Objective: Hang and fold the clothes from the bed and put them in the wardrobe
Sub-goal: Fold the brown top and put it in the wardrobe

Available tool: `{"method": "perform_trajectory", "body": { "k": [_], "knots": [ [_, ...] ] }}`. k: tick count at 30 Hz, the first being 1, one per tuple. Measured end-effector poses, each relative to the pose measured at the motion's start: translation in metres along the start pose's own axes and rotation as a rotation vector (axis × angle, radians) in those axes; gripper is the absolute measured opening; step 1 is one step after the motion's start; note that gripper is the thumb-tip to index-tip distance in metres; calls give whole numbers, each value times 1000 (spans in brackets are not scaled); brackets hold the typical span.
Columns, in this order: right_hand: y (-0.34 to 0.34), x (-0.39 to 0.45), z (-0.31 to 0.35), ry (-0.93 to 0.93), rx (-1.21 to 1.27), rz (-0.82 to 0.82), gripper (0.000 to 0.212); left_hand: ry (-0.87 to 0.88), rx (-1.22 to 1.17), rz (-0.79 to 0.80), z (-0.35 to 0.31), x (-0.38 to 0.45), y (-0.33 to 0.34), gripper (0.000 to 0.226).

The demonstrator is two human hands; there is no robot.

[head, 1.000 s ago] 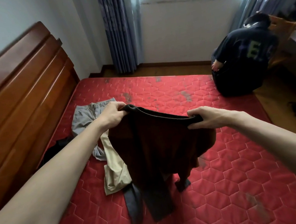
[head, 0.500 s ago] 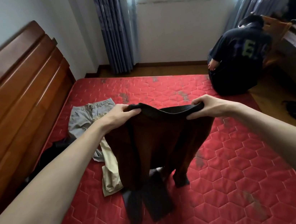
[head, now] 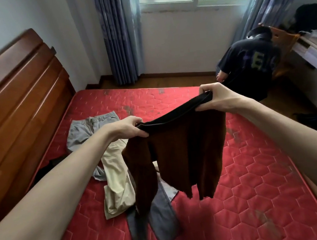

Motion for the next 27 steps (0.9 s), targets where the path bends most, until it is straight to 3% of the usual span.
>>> {"method": "perform_trajectory", "body": {
  "k": [5, 14, 17, 22, 25, 27],
  "knots": [
    [1, -8, -11, 127, -100, 115, 42, 88, -97, 1, -14, 9, 12, 42],
    [-4, -28, -47, 261, -166, 369, 50, 140, -238, -22, -29, 11, -2, 38],
    [-3, -27, -53, 201, -147, 316, 29, 163, -230, -104, -30, 10, -16, 35],
    [-10, -19, -47, 125, -263, 101, 15, 249, -169, -289, -35, 5, -37, 24],
    [-20, -15, -45, 127, -308, -31, 33, 329, -70, -411, -44, -4, -51, 32],
    [-33, -14, -44, 125, -340, -147, 25, 327, -1, -486, -46, -10, -61, 38]
  ]
}}
Point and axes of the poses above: each hand's wrist, its own x-axis towards the middle knuckle, its own y-axis out of the palm, z = x × y, the point moved 8 cm from there along x, towards the middle knuckle, and after that the axes turned 9 degrees about -x, right-handed, at the moved point
